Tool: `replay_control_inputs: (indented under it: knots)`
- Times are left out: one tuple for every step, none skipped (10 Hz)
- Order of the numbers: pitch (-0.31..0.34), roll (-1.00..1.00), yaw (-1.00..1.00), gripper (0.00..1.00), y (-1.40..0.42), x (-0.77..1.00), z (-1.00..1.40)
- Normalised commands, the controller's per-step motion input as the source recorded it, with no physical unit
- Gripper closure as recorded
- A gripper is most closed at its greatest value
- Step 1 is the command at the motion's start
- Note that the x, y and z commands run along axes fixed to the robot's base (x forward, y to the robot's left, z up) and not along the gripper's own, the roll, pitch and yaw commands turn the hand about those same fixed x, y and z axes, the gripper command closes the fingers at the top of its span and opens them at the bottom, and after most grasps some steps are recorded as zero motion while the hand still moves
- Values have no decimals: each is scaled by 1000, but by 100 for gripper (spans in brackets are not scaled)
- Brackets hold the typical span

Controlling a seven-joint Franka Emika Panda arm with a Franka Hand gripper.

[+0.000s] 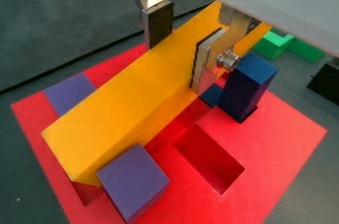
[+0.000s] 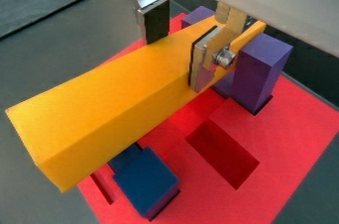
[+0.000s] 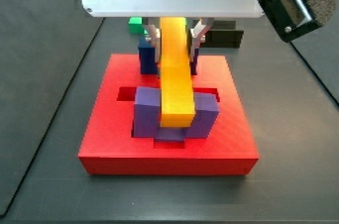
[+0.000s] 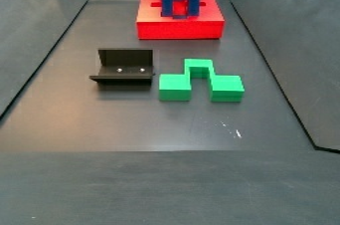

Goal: Pick up the yellow object. Move up. Move to above the board. Insert the yellow object.
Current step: Insert the yellow object.

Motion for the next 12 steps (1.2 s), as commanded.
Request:
replay_control_inputs:
  knots:
    - [21, 36, 211, 100, -3, 211, -129]
    - [66, 154, 0, 100, -114, 363, -169]
    - [71, 177, 0, 100, -109, 343, -171]
    - [74, 164, 0, 100, -103, 300, -157]
    - [86, 174, 0, 100, -123, 243, -160]
    - [66, 123, 0, 100, -157, 109, -149]
    - [3, 0, 0, 100, -11, 80, -134]
    - [56, -151, -166, 100, 0, 140, -209]
    - [60, -279, -269, 100, 94, 211, -143]
    - [73, -277, -323, 100, 131, 269, -94]
    - [93, -320, -349, 100, 120, 211, -80]
    - [99, -366, -346, 100, 123, 211, -114]
